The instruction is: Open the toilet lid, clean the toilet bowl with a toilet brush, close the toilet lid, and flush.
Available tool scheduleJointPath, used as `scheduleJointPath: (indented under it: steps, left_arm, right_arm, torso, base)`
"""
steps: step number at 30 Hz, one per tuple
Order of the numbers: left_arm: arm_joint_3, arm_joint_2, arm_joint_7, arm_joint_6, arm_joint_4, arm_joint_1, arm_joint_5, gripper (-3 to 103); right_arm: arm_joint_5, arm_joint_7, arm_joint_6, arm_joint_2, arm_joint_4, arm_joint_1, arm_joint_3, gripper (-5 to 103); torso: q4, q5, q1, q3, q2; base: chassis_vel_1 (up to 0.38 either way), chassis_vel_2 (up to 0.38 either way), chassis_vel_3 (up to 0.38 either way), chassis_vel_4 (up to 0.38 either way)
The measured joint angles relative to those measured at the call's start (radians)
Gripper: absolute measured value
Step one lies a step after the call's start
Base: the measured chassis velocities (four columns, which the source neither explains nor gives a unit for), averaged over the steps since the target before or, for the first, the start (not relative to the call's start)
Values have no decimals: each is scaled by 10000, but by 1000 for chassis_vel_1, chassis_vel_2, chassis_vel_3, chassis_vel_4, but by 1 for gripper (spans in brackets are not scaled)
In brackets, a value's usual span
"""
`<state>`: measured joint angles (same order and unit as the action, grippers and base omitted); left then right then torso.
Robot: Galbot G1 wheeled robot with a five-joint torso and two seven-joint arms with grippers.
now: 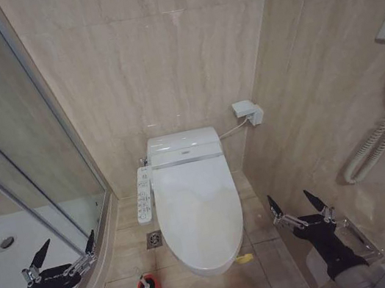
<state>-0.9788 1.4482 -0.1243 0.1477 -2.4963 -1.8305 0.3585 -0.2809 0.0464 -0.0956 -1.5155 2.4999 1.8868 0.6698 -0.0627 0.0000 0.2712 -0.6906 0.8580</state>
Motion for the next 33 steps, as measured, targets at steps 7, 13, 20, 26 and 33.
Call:
scheduleJointPath:
  steps: [7,13,20,26,33]
  left_arm:
    - [92,-357,235,-672,139,231,707,97]
    - [97,-435,238,-791,358,318,783,97]
    - [138,-814,288,-1214,1553,726,1024,85]
    - [223,-1355,382,-1804,3207,1286,1357,77]
    - [254,-1498,406,-1978,3613,1440,1454,78]
  right_arm:
    - [0,0,0,0,0,0,0,100]
    - [0,0,0,0,0,0,0,100]
    - [0,0,0,0,1,0,1,100]
    - [0,0,0,0,1,0,1,100]
    - [0,0,0,0,1,0,1,100]
  torso:
    - [-3,-1,0,0,0]
    - [-3,3,0,0,0]
    - [-7,-8,2,0,-1]
    - [-7,-6,1,0,0]
    - [-3,-1,1,0,0]
  base:
    - [0,0,0,0]
    - [0,0,0,0]
    - [0,0,0,0]
    - [0,0,0,0]
    - [0,0,0,0]
